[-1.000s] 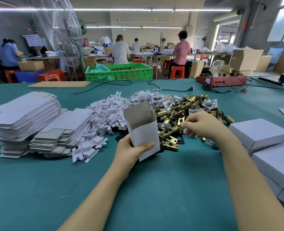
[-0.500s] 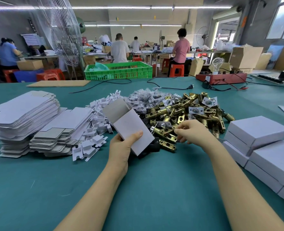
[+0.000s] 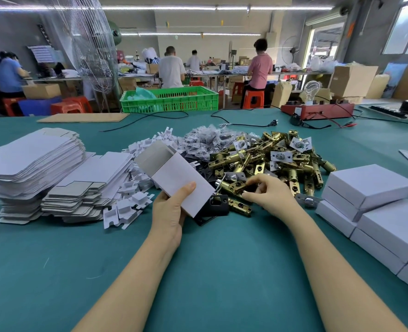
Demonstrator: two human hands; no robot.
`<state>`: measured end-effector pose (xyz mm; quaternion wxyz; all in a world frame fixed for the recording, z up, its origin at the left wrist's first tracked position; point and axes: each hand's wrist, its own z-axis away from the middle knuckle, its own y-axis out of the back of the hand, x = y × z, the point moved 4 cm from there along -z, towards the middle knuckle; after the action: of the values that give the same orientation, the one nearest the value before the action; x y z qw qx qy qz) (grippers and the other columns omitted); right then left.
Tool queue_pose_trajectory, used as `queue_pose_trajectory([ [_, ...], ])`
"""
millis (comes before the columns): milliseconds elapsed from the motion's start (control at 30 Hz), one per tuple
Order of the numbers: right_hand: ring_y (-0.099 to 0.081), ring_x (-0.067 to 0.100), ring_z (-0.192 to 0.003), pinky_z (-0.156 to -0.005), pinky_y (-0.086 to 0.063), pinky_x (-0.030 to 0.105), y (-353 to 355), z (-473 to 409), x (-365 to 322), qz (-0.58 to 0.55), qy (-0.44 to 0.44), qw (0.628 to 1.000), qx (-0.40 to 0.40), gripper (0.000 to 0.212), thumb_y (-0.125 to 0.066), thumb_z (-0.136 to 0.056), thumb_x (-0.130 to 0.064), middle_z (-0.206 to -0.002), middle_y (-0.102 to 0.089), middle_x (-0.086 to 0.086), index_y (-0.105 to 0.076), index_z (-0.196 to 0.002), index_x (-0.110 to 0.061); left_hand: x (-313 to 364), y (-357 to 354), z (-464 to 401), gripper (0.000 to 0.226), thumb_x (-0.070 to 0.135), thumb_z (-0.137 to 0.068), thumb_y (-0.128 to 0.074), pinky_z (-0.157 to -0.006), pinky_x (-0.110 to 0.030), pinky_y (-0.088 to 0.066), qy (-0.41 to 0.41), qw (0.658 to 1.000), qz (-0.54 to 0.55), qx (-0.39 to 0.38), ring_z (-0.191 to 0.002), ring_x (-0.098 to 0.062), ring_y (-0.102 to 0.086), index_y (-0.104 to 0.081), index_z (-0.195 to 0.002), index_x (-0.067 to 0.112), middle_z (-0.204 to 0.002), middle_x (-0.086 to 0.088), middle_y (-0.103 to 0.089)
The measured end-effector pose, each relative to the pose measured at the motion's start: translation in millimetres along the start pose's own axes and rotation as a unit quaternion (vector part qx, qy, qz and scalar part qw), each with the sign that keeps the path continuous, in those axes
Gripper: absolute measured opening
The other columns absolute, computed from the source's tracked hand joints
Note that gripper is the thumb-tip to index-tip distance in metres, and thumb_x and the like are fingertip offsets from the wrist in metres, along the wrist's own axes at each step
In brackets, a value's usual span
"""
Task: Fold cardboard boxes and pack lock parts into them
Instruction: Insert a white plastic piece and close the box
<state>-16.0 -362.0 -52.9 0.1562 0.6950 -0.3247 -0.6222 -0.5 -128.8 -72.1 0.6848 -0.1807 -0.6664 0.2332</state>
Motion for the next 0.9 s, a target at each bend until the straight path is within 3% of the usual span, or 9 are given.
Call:
queue_pose_trajectory([
  [133,-0.050,0.013,-0.068,-0.061,-0.041,0.031,-5.2,-2.4,6.7,0.020,-0.007,1.000,0.008,0.035,-0.078,-0.077,-0.027,-0.078,-0.055,0.000,-0.051,-0.097,-0.018,0.0,0.0,0.3,0.026,0.001,-0.072,-0.076,-0.061,-0.026,-0.060,0.005,1.000,0.008,0.005,-0.068,-0.008,-0.072,-0.064,-0.092,0.013,-0.076,0.007,-0.076],
  [267,-0.055,0.016,-0.083,-0.070,-0.044,0.031,-7.8,-4.3,6.7,0.070,0.023,0.997,0.005,0.026,-0.078,-0.075,-0.028,-0.088,-0.061,-0.003,-0.056,-0.087,-0.019,1.8,-2.4,2.2,0.038,0.008,-0.059,-0.079,-0.064,-0.027,-0.061,-0.003,1.000,-0.004,-0.019,-0.069,-0.008,-0.072,-0.065,-0.094,0.013,-0.077,0.007,-0.076],
  [400,-0.051,0.007,-0.076,-0.063,-0.041,0.023,-7.5,-5.0,9.1,0.052,0.021,0.998,0.024,0.024,-0.079,-0.073,-0.028,-0.082,-0.060,-0.008,-0.057,-0.079,-0.022,1.5,-3.0,2.4,0.041,0.012,-0.055,-0.080,-0.066,-0.028,-0.060,-0.007,0.999,-0.022,-0.039,-0.074,-0.010,-0.073,-0.066,-0.093,0.015,-0.081,0.006,-0.076],
  [567,-0.055,0.009,-0.078,-0.065,-0.043,0.023,-8.1,-6.1,10.8,0.034,0.018,0.999,0.014,0.023,-0.080,-0.074,-0.028,-0.081,-0.060,-0.006,-0.059,-0.082,-0.022,2.0,-5.3,3.6,0.036,0.011,-0.056,-0.081,-0.067,-0.029,-0.059,-0.026,0.997,-0.040,-0.062,-0.079,-0.014,-0.073,-0.070,-0.090,0.012,-0.086,0.001,-0.076],
  [667,-0.055,0.008,-0.074,-0.063,-0.040,0.017,-6.8,-6.2,11.8,0.015,0.015,0.999,0.025,0.020,-0.079,-0.076,-0.027,-0.078,-0.062,-0.006,-0.062,-0.085,-0.019,2.8,-4.0,2.0,0.035,0.007,-0.059,-0.079,-0.066,-0.028,-0.059,-0.025,0.998,-0.013,-0.054,-0.077,-0.012,-0.072,-0.067,-0.092,0.012,-0.084,0.003,-0.076],
  [900,-0.054,0.009,-0.070,-0.059,-0.041,0.023,2.6,-5.2,4.8,-0.047,0.002,0.992,0.117,0.015,-0.067,-0.085,-0.036,-0.077,-0.061,-0.003,-0.063,-0.085,-0.022,-0.2,3.5,-5.2,0.030,0.000,-0.072,-0.075,-0.077,-0.040,-0.061,0.017,0.997,0.069,0.003,-0.078,-0.014,-0.073,-0.064,-0.097,0.012,-0.085,0.002,-0.076],
])
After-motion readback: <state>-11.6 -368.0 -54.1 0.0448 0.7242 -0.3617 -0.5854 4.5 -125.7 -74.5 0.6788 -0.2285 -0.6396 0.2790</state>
